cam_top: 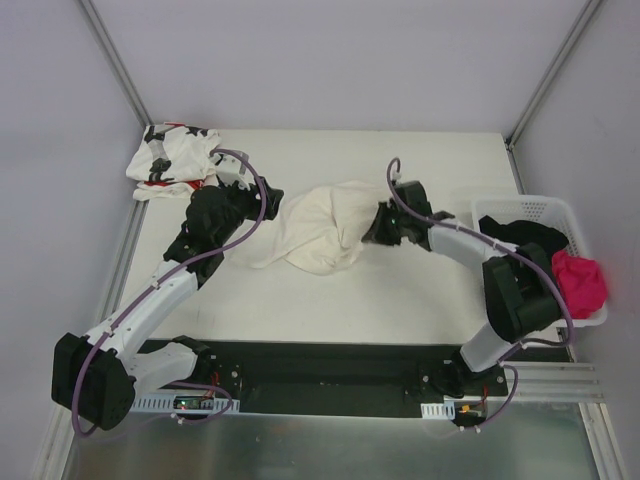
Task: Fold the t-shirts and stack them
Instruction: Flatten out the tshirt
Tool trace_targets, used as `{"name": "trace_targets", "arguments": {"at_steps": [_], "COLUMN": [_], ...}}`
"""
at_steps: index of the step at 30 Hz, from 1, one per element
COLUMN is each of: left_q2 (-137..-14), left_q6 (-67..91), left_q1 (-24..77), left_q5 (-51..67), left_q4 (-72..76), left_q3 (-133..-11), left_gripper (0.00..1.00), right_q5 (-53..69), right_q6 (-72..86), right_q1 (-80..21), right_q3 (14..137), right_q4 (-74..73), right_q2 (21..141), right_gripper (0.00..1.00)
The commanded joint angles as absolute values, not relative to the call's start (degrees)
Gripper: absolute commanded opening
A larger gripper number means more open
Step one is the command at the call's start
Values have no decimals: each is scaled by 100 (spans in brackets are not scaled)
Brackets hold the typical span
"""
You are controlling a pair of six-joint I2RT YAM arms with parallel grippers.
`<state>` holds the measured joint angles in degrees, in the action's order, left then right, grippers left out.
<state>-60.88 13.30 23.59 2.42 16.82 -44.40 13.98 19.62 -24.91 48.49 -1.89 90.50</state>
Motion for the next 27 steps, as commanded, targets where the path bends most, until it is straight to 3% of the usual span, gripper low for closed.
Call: {"name": "trace_targets", "arguments": {"at_steps": [1,3,4,6,7,9,13,14,17,27], "left_q2": [-6170,-6187,-6231,-6249,-6240,-6231,-6275,-6293,-6460,-7127], "left_q6": [1371,1397,1450,1520,1538,1564,1608,1617,1696,2048], "left_q1": [2364,2364,2364,2364,2364,2364,2364,2364,2364,2364], "left_q5": [193,246,272,386,465,475,536,571,737,1195], "left_q4": [1855,1872,1872,1881,1872,1881,1924,1934,2004,2232], "left_q3": [-4386,-4342,-4307,-4289,-4263,-4228,-4149,-4148,-4192,-4421], "left_gripper": [61,61,61,61,61,61,61,61,61,59], "right_q5": [1494,1336,1327,1380,1362,1003,46,-600,-1053,-1134], "right_q6": [1452,1206,943,643,381,151,-474,-675,-931,-1019], "right_q1": [-2531,-2566,-2584,-2601,-2662,-2724,-2777,-2777,-2777,-2786], "right_q3": [7474,8669,10084,11542,12845,13620,13597,13431,12791,12313], "right_q4": [-982,-1770,-2106,-3166,-3434,-3823,-3481,-3411,-3104,-3059], "right_q2": [9342,9693,9851,10440,10581,10565,9784,9608,8993,8613], "right_gripper": [1,1,1,1,1,1,1,1,1,1]}}
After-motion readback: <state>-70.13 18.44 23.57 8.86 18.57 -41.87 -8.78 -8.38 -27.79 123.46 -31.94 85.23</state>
